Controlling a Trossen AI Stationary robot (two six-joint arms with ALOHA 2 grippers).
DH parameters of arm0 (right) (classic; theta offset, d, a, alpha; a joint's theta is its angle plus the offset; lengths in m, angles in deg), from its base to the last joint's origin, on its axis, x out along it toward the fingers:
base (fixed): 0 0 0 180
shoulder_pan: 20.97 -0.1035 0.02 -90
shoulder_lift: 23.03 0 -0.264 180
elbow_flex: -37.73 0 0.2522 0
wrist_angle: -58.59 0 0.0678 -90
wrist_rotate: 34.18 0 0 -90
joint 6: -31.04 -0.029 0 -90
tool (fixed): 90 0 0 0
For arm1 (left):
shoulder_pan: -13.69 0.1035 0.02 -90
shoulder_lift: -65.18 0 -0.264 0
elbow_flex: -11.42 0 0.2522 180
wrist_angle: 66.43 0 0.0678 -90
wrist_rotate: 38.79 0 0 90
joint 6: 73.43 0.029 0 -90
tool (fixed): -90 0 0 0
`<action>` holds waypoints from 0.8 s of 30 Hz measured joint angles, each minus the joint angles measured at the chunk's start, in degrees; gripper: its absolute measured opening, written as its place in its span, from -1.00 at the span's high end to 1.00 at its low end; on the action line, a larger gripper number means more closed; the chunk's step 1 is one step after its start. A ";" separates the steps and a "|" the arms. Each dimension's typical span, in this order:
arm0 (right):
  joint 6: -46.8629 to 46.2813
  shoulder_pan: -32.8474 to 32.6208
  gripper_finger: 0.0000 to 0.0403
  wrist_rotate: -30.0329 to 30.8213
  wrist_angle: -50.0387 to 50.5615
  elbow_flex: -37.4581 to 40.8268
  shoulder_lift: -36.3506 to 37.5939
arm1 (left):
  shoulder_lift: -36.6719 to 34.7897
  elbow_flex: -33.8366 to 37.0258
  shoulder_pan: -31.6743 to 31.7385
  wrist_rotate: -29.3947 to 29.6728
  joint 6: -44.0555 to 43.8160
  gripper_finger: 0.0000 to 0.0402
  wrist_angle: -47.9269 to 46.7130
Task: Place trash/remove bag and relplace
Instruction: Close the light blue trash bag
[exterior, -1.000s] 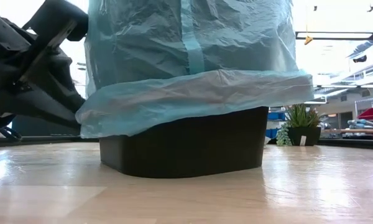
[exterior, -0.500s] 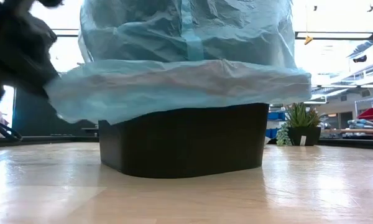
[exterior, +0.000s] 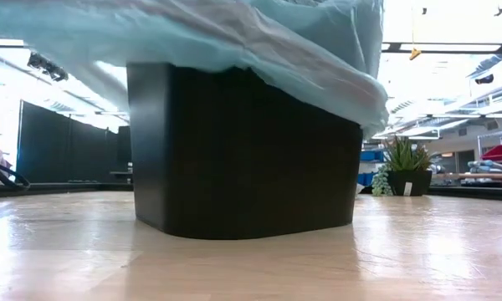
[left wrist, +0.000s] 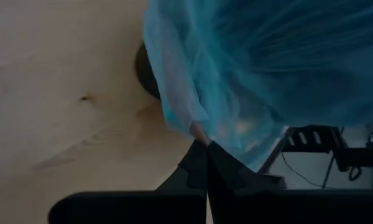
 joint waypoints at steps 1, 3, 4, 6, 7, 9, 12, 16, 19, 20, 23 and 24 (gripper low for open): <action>0.58 -0.66 0.99 -0.76 -2.22 0.00 0.00 | 0.00 -1.45 -0.10 0.98 1.23 1.00 -1.55; 2.21 -2.05 1.00 -1.10 -7.35 0.00 -0.02 | 0.00 -4.36 -0.28 2.93 4.14 0.99 -3.22; 3.09 -2.70 1.00 -1.24 -10.05 0.00 -0.05 | -0.04 -5.68 -0.28 3.74 5.41 0.99 -3.64; 4.55 -3.69 1.00 -1.22 -16.73 0.00 -0.22 | -0.07 -7.98 -0.28 4.95 7.40 0.99 -4.77; 5.45 -4.09 1.00 -1.20 -19.76 0.00 -0.32 | -0.07 -9.28 -0.26 5.72 8.33 0.98 -5.59; 6.96 -4.65 1.00 -1.18 -24.53 0.00 -1.13 | -0.08 -11.74 -0.27 7.37 10.73 0.98 -5.84; 8.65 -5.14 1.00 -1.17 -28.15 0.00 -2.96 | -0.09 -14.86 -0.24 9.29 14.81 0.98 -6.06; 10.13 -5.14 1.00 -2.13 -31.43 0.00 -6.17 | -0.11 -18.83 -0.23 10.56 19.42 0.98 -5.83; 10.23 -5.10 1.00 -3.90 -34.84 0.01 -8.72 | -0.11 -20.45 0.09 10.51 20.81 0.98 -5.79; 10.27 -5.14 1.00 -4.18 -35.38 0.02 -9.44 | -0.11 -20.75 0.11 10.53 20.87 0.98 -5.85; 9.12 -5.16 1.00 -4.22 -34.17 0.02 -10.70 | -0.11 -20.82 0.11 10.21 20.87 0.98 -5.91; 8.48 -5.17 1.00 -3.86 -33.11 0.02 -10.92 | -0.11 -20.82 0.09 9.53 20.79 0.98 -5.89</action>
